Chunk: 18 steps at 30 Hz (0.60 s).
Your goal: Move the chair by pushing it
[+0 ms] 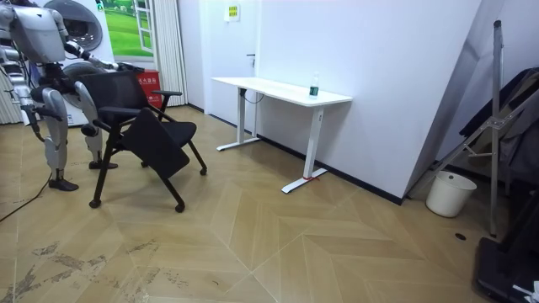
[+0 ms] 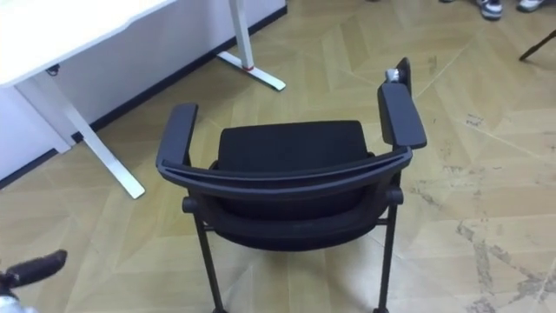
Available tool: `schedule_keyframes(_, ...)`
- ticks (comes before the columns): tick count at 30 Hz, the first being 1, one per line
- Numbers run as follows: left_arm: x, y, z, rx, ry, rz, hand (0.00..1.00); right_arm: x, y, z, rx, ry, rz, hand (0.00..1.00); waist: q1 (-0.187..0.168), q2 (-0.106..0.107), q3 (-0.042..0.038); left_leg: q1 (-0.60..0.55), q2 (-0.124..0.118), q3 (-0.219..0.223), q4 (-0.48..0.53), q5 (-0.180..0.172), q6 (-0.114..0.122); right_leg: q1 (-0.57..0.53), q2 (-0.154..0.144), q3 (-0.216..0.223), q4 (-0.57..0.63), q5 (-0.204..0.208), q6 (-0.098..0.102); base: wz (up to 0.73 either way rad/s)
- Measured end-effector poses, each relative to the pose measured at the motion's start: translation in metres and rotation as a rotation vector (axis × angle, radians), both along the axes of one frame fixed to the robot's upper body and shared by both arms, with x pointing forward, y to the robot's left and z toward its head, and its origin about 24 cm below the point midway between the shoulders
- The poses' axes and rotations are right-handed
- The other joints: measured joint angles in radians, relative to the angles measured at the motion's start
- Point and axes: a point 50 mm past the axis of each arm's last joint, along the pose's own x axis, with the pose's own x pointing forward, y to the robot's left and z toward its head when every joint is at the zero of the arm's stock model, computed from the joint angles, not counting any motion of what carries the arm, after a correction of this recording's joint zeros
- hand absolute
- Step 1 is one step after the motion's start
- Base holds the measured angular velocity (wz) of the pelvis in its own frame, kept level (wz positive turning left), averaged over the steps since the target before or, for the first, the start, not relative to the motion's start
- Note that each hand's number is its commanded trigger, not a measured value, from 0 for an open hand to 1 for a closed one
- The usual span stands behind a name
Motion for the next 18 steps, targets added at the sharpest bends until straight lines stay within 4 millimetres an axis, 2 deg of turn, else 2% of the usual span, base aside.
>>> schedule_keyframes(3,0.025,-0.011,0.022,0.131,-0.049,-0.138,0.00,0.001,0.001,0.000,0.002,-0.005,0.006,0.00,0.000,-0.002,0.0044,-0.001,0.000,-0.001,0.000,0.000,0.000,-0.001,0.000,0.000,0.000,0.000,0.000,0.00)
schedule_keyframes(5,0.039,-0.019,0.045,0.272,-0.100,-0.237,0.00,0.003,0.002,0.000,0.015,-0.014,0.019,0.00,-0.016,-0.004,0.0054,-0.004,0.000,-0.002,0.000,-0.003,0.000,-0.001,0.000,0.000,-0.002,0.000,0.000,0.00)
schedule_keyframes(7,0.046,-0.024,0.058,0.354,-0.127,-0.283,0.00,0.007,0.003,0.000,0.022,-0.023,0.031,0.00,-0.027,-0.002,0.0054,-0.006,0.000,0.000,0.000,-0.005,0.000,-0.005,0.000,0.001,-0.003,0.000,0.000,-0.02)
schedule_keyframes(11,0.066,-0.040,0.081,0.515,-0.147,-0.424,0.00,0.007,0.004,0.000,0.033,-0.023,0.075,0.00,-0.026,0.001,0.0035,-0.008,0.000,0.006,-0.002,-0.009,-0.002,-0.009,0.000,0.007,-0.002,0.000,0.000,-0.05)
schedule_keyframes(14,0.074,-0.055,0.088,0.659,-0.083,-0.584,0.00,0.013,0.005,0.000,0.040,-0.037,0.106,0.00,-0.032,0.006,0.0001,-0.012,-0.001,0.009,-0.002,-0.013,-0.001,-0.010,-0.001,0.008,-0.004,0.000,0.000,-0.02)
schedule_keyframes(18,0.081,-0.076,0.082,0.743,0.026,-0.773,0.00,0.024,0.005,0.001,0.039,-0.047,0.143,0.00,-0.056,0.015,-0.0021,-0.013,-0.006,0.001,-0.001,-0.014,0.000,-0.008,-0.005,0.003,-0.002,0.000,0.001,0.06)
